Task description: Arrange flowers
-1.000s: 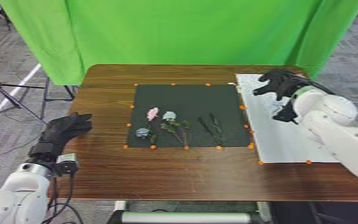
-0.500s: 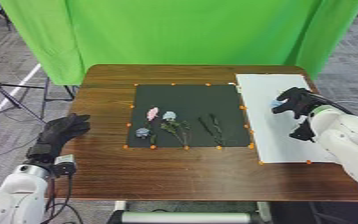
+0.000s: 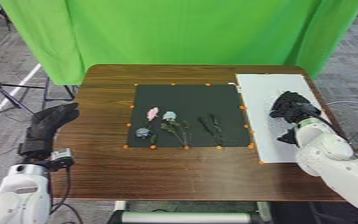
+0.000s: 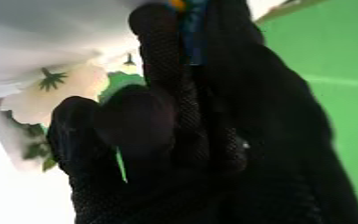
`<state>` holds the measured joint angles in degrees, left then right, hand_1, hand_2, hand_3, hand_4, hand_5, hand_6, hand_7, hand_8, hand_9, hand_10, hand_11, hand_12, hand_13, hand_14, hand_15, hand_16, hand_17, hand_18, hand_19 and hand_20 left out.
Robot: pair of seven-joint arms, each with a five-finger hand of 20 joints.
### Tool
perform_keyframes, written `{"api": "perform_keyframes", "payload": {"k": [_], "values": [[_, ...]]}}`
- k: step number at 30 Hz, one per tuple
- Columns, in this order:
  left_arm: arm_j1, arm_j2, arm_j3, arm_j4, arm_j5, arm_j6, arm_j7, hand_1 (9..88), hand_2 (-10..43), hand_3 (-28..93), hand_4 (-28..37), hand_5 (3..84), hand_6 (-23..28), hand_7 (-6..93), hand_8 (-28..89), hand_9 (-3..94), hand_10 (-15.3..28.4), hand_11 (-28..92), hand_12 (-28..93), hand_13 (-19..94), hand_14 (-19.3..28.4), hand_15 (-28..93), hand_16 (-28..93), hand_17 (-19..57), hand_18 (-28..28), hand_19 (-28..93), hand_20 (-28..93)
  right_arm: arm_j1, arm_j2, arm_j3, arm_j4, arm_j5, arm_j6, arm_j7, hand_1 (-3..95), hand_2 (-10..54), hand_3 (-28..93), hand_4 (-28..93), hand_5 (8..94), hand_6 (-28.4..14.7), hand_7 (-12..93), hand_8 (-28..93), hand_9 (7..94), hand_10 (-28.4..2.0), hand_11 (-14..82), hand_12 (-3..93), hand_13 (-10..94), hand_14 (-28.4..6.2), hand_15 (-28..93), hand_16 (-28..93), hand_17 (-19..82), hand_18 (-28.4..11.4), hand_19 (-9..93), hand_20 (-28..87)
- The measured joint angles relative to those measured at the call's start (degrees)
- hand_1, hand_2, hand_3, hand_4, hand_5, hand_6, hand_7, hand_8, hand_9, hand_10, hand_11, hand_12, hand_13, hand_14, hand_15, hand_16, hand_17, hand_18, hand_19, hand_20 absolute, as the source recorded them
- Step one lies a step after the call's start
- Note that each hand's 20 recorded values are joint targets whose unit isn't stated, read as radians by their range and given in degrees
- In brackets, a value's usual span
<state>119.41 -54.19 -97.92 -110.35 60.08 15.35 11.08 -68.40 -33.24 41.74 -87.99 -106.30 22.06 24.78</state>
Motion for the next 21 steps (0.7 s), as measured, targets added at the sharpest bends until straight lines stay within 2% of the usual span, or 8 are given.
{"api": "perform_keyframes", "payload": {"k": [4,8,12,17,21], "values": [[0.41,-0.18,-0.61,-0.11,-0.37,-0.49,-0.8,31.6,14.8,60,-23.8,52.4,4.7,16.8,-9,51.1,16.7,24,8,39,19.3,22,-5,7.3,12.9,22,14,1.41,0.38,-4.01,0.74,-2.22,6.3,-1.18,71.5,-9.5,46,-16,79.3,0.8,22,7,88.2,-8.8,10.2,44.7,85,-2.1,65,35,51,-17.8,90,58],[0.66,-0.2,-1.22,-0.22,-0.46,-0.55,-0.83,31.4,14.6,60,-23.7,52.3,4.7,16.8,-8,51.2,16.6,24,8,39,19.3,22,-5,7.0,13.0,22,14,2.26,1.38,-5.25,-0.74,-2.37,7.25,-1.87,71.0,-9.5,46,-15,80.0,0.6,22,6,88.8,-8.7,9.9,44.6,85,-1.8,65,35,52,-17.5,91,58],[0.8,-0.12,-2.13,-0.39,-0.65,-0.5,-0.83,31.3,14.5,60,-23.7,52.4,4.7,16.8,-9,51.3,16.6,24,8,40,19.5,22,-5,6.7,13.2,21,14,4.85,3.51,-6.86,-6.02,-1.12,7.47,-1.79,70.8,-9.5,46,-15,80.4,0.7,21,6,89.2,-8.5,9.6,44.3,85,-1.8,64,36,52,-17.4,91,57],[0.87,-0.03,-2.48,-0.57,-1.0,-0.46,-0.83,31.3,14.5,60,-23.8,52.6,4.8,16.8,-8,51.4,16.6,24,8,40,19.6,22,-5,6.7,13.2,21,14,17.31,4.19,-17.73,-12.08,5.93,6.26,-1.93,70.6,-9.5,46,-15,80.7,0.7,21,6,89.3,-8.4,9.4,44.1,86,-1.8,64,36,52,-17.5,91,57],[0.87,0.04,-2.32,-0.58,-1.03,-0.49,-0.84,31.0,14.6,60,-23.9,52.6,4.8,16.8,-8,51.5,16.5,24,8,40,19.6,22,-5,6.6,13.2,21,14,28.54,1.55,-27.02,-14.06,13.95,0.37,-2.08,70.6,-9.5,46,-14,80.8,0.6,21,6,89.4,-8.6,9.2,43.9,86,-1.9,64,36,52,-17.5,91,57]]}}
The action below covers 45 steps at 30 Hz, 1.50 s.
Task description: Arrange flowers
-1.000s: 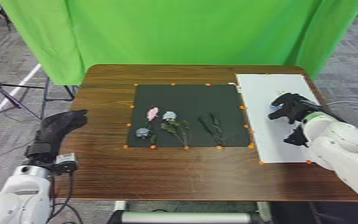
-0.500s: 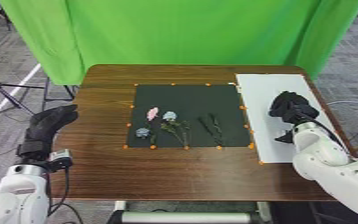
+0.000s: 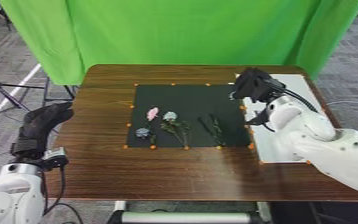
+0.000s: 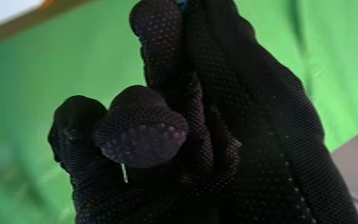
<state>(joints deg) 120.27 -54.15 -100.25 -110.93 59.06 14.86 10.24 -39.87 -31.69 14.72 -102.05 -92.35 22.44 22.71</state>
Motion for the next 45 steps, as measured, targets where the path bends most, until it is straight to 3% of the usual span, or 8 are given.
{"api": "perform_keyframes", "payload": {"k": [4,7,16,30,45], "values": [[-0.17,0.25,0.4,0.0,0.0,-0.12,-0.36,30.9,14.7,60,-24.1,52.6,4.8,16.8,-8,51.6,16.5,24,8,40,19.6,22,-5,6.3,13.3,21,14,7.45,-5.4,-5.37,0.27,4.79,-7.73,0.96,70.9,-9.5,46,-14,81.0,0.4,21,7,89.4,-9.2,8.7,43.5,86,-1.9,63,36,52,-17.6,91,57],[-0.42,0.42,0.62,0.01,0.04,-0.5,-0.78,30.8,14.7,60,-24.1,52.5,4.8,16.7,-8,51.6,16.5,24,8,40,19.6,22,-5,6.1,13.3,21,14,10.45,-9.64,-7.25,1.21,7.76,-10.04,1.68,70.9,-9.5,46,-14,81.1,0.4,20,7,89.6,-9.2,8.5,43.3,86,-2.0,63,37,52,-17.8,91,56],[-0.72,0.41,0.69,0.02,0.13,-2.01,-2.34,30.5,14.8,60,-24.0,52.4,4.8,16.4,-8,51.6,16.5,24,8,40,19.6,22,-5,5.7,13.5,21,14,10.08,-18.95,-5.1,4.81,7.99,-9.97,3.48,70.5,-9.5,46,-13,81.1,0.2,20,7,89.6,-9.6,8.0,43.0,86,-2.1,62,37,52,-18.1,91,56],[-0.95,-0.12,0.32,0.09,0.51,-5.2,-5.16,30.1,14.9,60,-24.2,51.9,4.9,16.1,-8,51.3,16.5,24,8,39,20.1,23,-4,4.6,13.9,21,13,2.07,-22.34,-3.43,7.29,6.5,-11.04,5.98,69.4,-9.5,46,-13,80.3,0.5,20,7,88.5,-10.9,7.1,41.9,85,-2.8,62,37,51,-18.1,90,56],[-2.14,-0.08,0.81,0.54,0.78,-6.98,-5.74,29.9,14.9,60,-24.1,51.6,5.0,15.9,-8,51.0,16.5,24,9,39,20.2,23,-4,4.3,13.9,21,13,1.18,-23.65,-3.88,9.14,5.84,-9.5,6.8,65.9,-9.5,47,-10,76.3,0.2,21,7,84.7,-11.2,6.7,41.6,83,-3.6,63,37,49,-18.7,90,57]]}}
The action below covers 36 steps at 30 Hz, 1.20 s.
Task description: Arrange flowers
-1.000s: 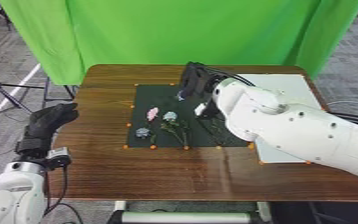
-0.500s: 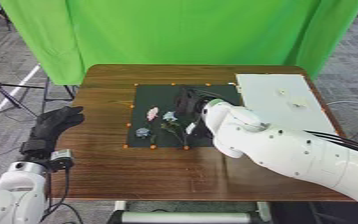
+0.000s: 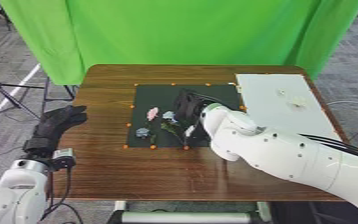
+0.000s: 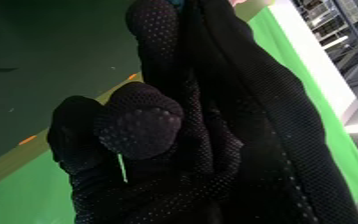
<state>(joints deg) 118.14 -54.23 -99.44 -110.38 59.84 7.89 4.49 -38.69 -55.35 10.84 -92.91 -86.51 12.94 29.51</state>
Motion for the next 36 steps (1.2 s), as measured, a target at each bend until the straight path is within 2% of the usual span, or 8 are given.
{"api": "perform_keyframes", "payload": {"k": [9,15,16,18,22,27,32,36], "values": [[-0.81,0.0,0.34,0.33,0.14,-0.92,-0.29,30.1,14.8,60,-23.9,51.3,4.9,15.9,-8,50.9,16.5,23,9,39,20.2,22,-4,4.2,13.9,21,13,0.04,0.13,1.33,0.03,1.44,-2.24,-0.02,64.1,-9.5,47,-9,73.6,0.0,19,7,80.6,-12.2,5.1,39.9,81,-4.6,63,37,47,-19.5,89,57],[-0.8,0.0,0.27,0.32,0.18,-1.06,-0.39,30.1,14.7,59,-23.7,51.3,4.8,16.0,-8,50.9,16.5,23,9,39,20.2,23,-4,4.1,14.0,21,13,0.16,0.53,2.54,-0.03,1.97,-5.68,-0.03,59.8,-9.5,51,-10,70.0,0.6,14,6,72.7,-13.6,11.4,28.8,80,-4.9,64,36,47,-19.9,90,57],[-0.79,0.0,0.26,0.32,0.18,-1.07,-0.41,30.1,14.7,60,-23.6,51.3,4.8,16.0,-8,50.9,16.5,23,9,39,20.2,23,-4,4.1,14.0,21,13,0.17,0.61,2.9,-0.06,2.1,-6.69,-0.03,57.9,-9.5,54,-11,68.9,1.1,14,5,71.2,-14.5,12.8,24.3,80,-5.1,63,36,47,-19.9,90,57],[-0.77,-0.01,0.24,0.31,0.18,-1.09,-0.42,30.3,14.7,59,-23.6,51.3,4.6,16.1,-8,50.9,16.5,23,9,39,20.2,23,-4,4.1,14.0,22,13,0.17,0.79,3.69,-0.11,2.34,-9.12,-0.03,55.1,-9.5,58,-12,67.1,1.7,12,1,69.1,-15.4,12.2,21.3,80,-5.4,63,36,46,-20.0,89,57],[-0.72,-0.04,0.16,0.27,0.22,-1.18,-0.46,30.9,14.5,59,-23.5,51.6,3.5,16.4,-8,50.9,16.5,24,9,39,20.3,23,-4,3.6,14.4,22,14,0.09,1.19,6.29,-0.39,2.98,-16.51,0.11,52.4,-9.5,60,-13,64.6,2.7,12,-8,66.6,-16.1,9.7,20.1,80,-5.2,61,36,46,-20.2,89,56],[-0.65,-0.04,0.02,0.25,0.3,-1.34,-0.53,31.2,14.3,59,-23.3,52.3,2.6,16.6,-9,51.0,16.4,24,9,39,20.4,23,-4,3.3,14.8,22,14,0.07,1.92,9.87,-1.28,3.42,-25.0,0.55,51.7,-9.5,60,-13,61.4,3.2,10,-9,63.0,-17.5,8.4,19.0,80,-4.8,58,35,46,-20.0,88,56],[-0.65,-0.04,-0.01,0.25,0.34,-1.4,-0.58,31.5,14.3,59,-23.2,52.5,2.6,16.7,-9,51.1,16.4,23,9,40,20.4,24,-4,3.1,15.1,22,14,0.17,2.48,13.19,-1.61,4.67,-30.5,1.01,51.9,-9.5,59,-13,59.3,3.2,9,-8,61.1,-18.1,8.1,17.6,81,-4.5,56,35,46,-19.9,87,55],[-0.64,-0.04,-0.01,0.23,0.36,-1.43,-0.59,31.5,14.3,59,-23.1,52.5,2.5,16.7,-9,51.1,16.2,23,9,40,20.4,24,-4,3.0,15.2,23,14,0.24,3.07,15.21,-1.98,5.2,-31.8,0.92,51.7,-9.5,58,-13,58.1,2.8,9,-8,60.3,-18.1,8.3,17.6,79,-5.8,55,35,44,-20.6,85,55]]}}
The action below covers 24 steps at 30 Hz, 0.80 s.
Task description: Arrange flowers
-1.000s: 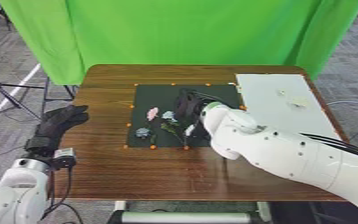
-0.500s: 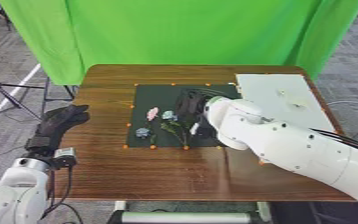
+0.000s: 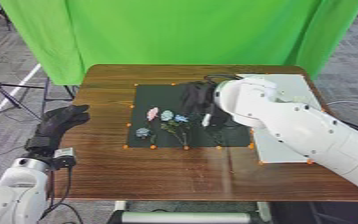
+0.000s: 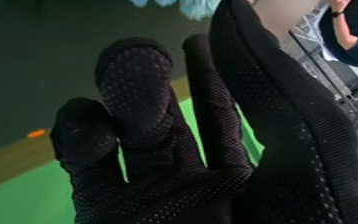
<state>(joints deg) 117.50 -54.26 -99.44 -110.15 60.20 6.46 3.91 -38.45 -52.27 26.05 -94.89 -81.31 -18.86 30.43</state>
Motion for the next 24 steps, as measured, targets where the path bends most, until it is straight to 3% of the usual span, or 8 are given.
{"api": "perform_keyframes", "payload": {"k": [5,11,13,18,24], "values": [[0.04,0.0,0.0,-0.02,0.01,-0.14,-0.01,31.6,14.3,59,-23.1,52.4,2.6,16.6,-9,51.1,16.2,23,9,40,20.5,24,-4,3.0,15.3,22,14,-0.81,1.93,4.1,-2.24,-2.23,2.24,-1.63,46.4,-9.5,61,-14,53.6,-0.3,9,-7,55.3,-17.1,8.0,20.2,71,-10.2,55,35,37,-22.0,80,56],[0.19,0.0,-0.09,-0.05,0.01,-0.17,-0.06,31.6,14.3,59,-23.0,52.5,2.5,16.6,-9,51.1,16.2,23,9,40,20.6,24,-4,3.6,15.2,23,14,0.74,8.19,-0.44,-3.37,-21.39,22.34,-4.19,41.6,-9.5,62,-16,47.9,-1.8,8,-6,49.3,-17.4,6.5,21.0,69,-11.0,56,34,35,-22.0,78,58],[0.33,0.0,-0.22,-0.06,0.01,-0.18,-0.08,31.6,14.3,59,-23.0,52.5,2.6,16.5,-9,51.2,16.3,23,9,40,20.7,24,-4,4.0,15.1,23,15,1.03,9.68,-1.05,-1.17,-26.61,25.33,-3.76,41.0,-9.5,62,-17,47.3,-1.9,8,-6,48.3,-17.5,6.3,20.9,69,-11.1,57,33,35,-22.2,78,58],[0.41,0.0,-0.23,-0.06,0.07,-0.55,-0.17,31.6,14.2,59,-23.0,52.5,2.6,16.5,-9,51.3,16.4,23,9,40,20.6,24,-4,4.1,15.0,24,15,-1.36,11.42,4.42,5.84,-29.22,20.12,-1.41,40.1,-9.5,62,-17,46.9,-1.8,8,-5,47.3,-17.4,6.2,20.8,69,-10.8,60,31,36,-22.8,79,59],[0.78,-0.12,-0.55,-0.16,0.12,-0.71,-0.34,31.7,14.3,59,-23.1,52.7,2.8,16.2,-8,51.4,16.6,23,9,40,20.7,24,-4,5.3,15.8,29,17,-6.8,15.91,8.62,7.01,-29.14,19.22,1.18,39.9,-9.5,62,-18,47.6,-1.5,8,-5,47.6,-17.9,6.2,20.6,69,-10.7,62,30,36,-22.8,80,59]]}}
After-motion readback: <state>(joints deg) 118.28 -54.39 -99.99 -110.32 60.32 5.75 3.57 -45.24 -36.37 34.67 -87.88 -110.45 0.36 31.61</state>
